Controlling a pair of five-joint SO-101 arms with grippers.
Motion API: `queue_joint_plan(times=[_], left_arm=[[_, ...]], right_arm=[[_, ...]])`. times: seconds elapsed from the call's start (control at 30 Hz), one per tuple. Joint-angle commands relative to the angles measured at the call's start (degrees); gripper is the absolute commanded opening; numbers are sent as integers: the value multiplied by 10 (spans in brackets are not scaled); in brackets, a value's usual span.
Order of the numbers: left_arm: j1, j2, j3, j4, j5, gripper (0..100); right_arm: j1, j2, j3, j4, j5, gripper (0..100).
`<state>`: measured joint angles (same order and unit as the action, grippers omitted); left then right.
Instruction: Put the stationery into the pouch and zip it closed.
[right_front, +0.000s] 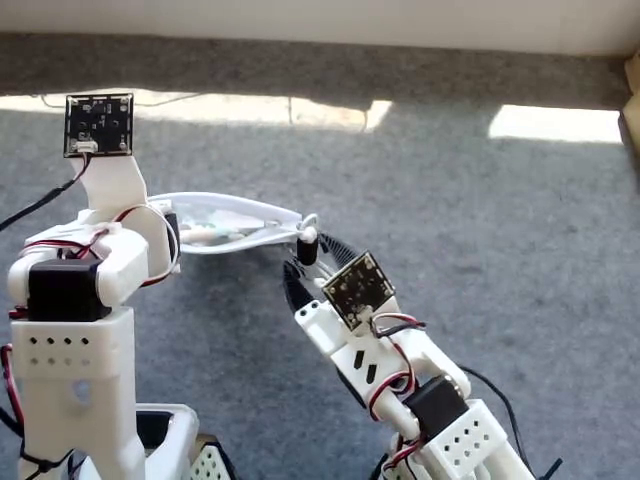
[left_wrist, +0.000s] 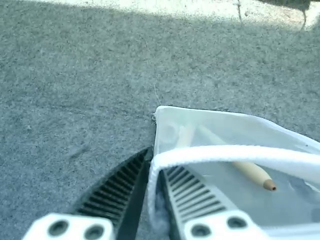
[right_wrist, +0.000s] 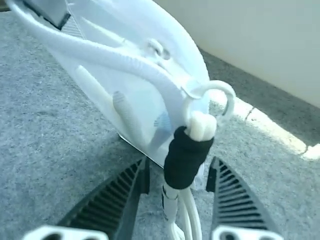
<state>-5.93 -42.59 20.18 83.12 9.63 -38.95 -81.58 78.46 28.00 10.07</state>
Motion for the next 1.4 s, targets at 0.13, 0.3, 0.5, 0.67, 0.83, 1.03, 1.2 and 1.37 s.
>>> queue_joint_plan(times=[0.13,0.3,0.5,0.67,0.83,1.03,1.2,1.37], left_arm=[[-6,2,0,-10,-6,18],[-6,2,0,-10,-6,18],[-6,3,0,-10,-6,18],[-6,3,0,-10,-6,18],[-6,3,0,-11,-6,18],[-6,3,1,-11,-7,18],[-6,4,9,-16,-7,18],[-6,3,13,-25,-7,18]], right_arm=[[7,4,-7,-20,-8,152],[7,4,-7,-47,-8,152],[7,4,-7,-49,-8,152],[19,3,-7,-49,-7,149],[37,3,-7,-47,-7,149],[37,3,-7,-46,-7,148],[37,3,-7,-46,-4,58],[37,2,-17,-44,-4,11]])
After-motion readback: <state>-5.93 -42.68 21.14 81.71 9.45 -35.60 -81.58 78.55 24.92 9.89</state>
